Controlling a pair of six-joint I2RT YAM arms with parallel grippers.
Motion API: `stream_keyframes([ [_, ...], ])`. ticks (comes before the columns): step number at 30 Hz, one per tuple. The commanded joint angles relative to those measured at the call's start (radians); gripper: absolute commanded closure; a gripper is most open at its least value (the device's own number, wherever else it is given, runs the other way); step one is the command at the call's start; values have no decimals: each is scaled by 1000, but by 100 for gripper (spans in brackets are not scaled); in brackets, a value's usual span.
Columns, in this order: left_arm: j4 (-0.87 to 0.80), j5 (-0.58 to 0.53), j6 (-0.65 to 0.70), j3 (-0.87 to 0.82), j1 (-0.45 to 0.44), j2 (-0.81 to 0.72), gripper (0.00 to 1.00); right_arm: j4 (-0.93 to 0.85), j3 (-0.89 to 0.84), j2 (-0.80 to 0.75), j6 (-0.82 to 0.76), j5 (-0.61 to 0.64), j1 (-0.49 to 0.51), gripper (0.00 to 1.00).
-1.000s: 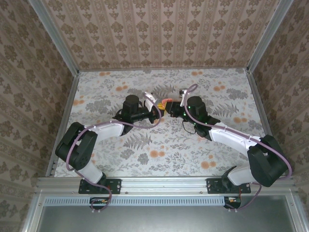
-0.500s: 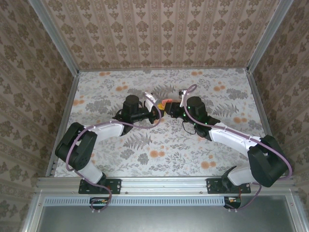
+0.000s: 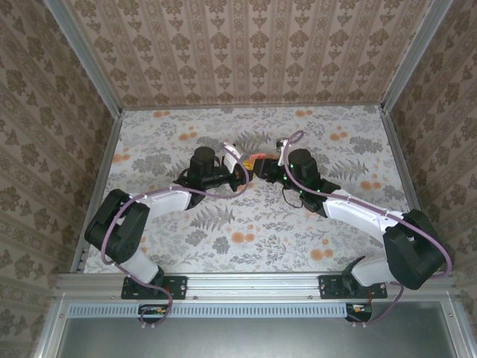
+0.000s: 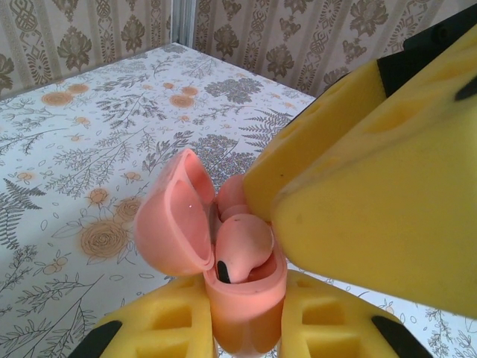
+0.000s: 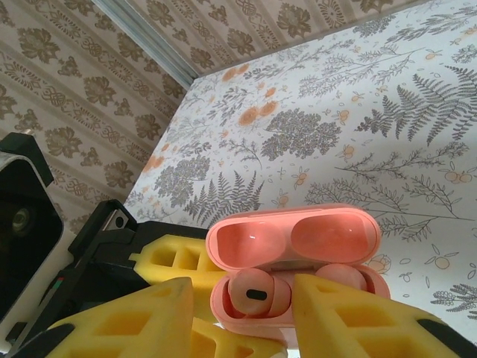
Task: Insert the wireless bluetooth earbuds into the charging case
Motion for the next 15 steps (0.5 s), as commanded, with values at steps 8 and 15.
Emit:
stream_keyframes([
  [8, 68, 16, 11, 32, 5, -68, 84, -91, 26, -59, -37, 36, 6, 53],
  [15, 70, 105, 33, 26, 15, -83, 84, -126, 26, -178, -124, 2, -13, 44],
])
